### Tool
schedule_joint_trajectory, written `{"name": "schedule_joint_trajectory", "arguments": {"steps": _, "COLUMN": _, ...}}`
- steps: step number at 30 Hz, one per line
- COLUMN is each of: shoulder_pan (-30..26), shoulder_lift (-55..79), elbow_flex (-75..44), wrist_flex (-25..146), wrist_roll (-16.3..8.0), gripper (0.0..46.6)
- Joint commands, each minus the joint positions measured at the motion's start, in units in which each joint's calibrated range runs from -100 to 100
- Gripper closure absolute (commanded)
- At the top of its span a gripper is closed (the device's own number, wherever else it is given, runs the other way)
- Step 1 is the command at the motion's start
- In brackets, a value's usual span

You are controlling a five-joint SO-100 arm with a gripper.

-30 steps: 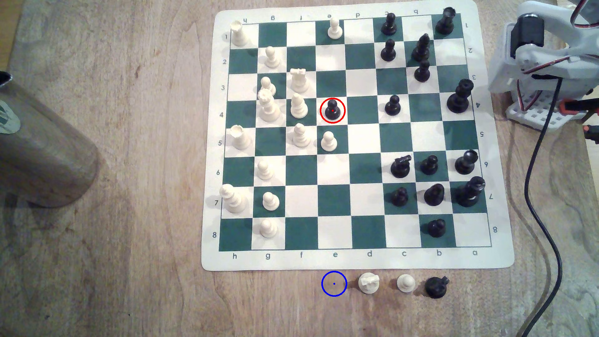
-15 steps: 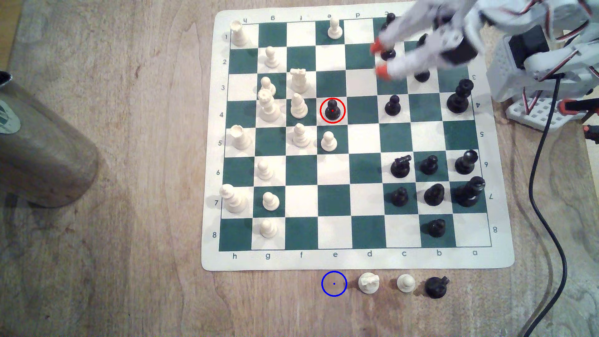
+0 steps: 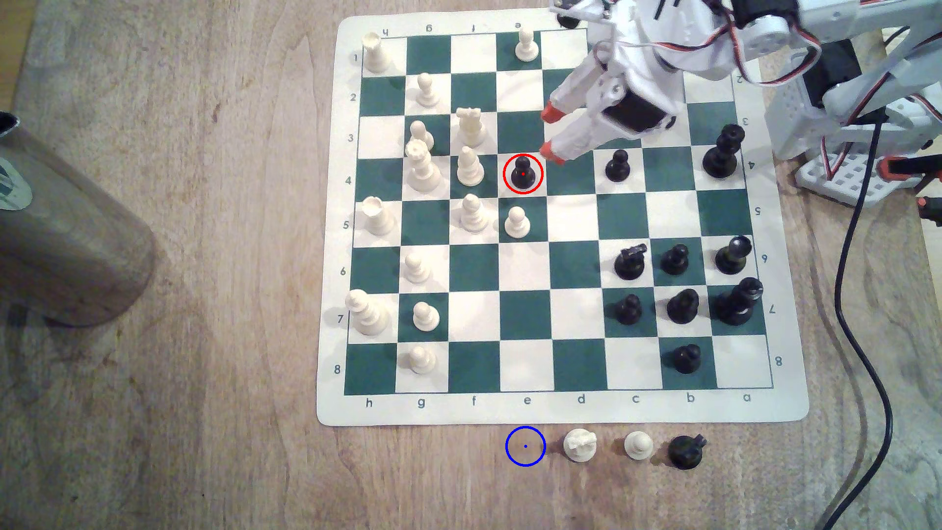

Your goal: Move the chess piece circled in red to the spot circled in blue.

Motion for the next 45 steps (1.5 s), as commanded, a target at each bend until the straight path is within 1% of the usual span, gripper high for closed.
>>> {"name": "schedule_joint_trajectory", "arguments": {"steps": 1, "shoulder_pan": 0.7, "shoulder_lift": 5.6, "elbow_flex": -7.1, "wrist_flex": -1.2, "wrist_roll": -0.1, "gripper": 35.9}}
{"name": "schedule_joint_trajectory", "arguments": {"steps": 4, "shoulder_pan": 1.1, "shoulder_lift": 9.7, "elbow_flex": -8.4, "wrist_flex": -2.3, "wrist_roll": -0.1, "gripper": 36.9}}
{"name": "schedule_joint_trajectory", "arguments": {"steps": 18, "shoulder_pan": 1.8, "shoulder_lift": 20.6, "elbow_flex": -12.3, "wrist_flex": -7.2, "wrist_roll": -1.3, "gripper": 33.3}}
{"name": "schedule_joint_trajectory", "arguments": {"steps": 27, "shoulder_pan": 2.0, "shoulder_lift": 25.5, "elbow_flex": -14.7, "wrist_flex": -7.5, "wrist_roll": -1.6, "gripper": 34.3}}
{"name": "schedule_joint_trajectory", "arguments": {"steps": 36, "shoulder_pan": 1.9, "shoulder_lift": 28.5, "elbow_flex": -16.7, "wrist_flex": -6.8, "wrist_roll": -1.7, "gripper": 34.5}}
{"name": "schedule_joint_trajectory", "arguments": {"steps": 45, "shoulder_pan": 1.6, "shoulder_lift": 28.7, "elbow_flex": -17.2, "wrist_flex": -5.2, "wrist_roll": -2.1, "gripper": 34.8}}
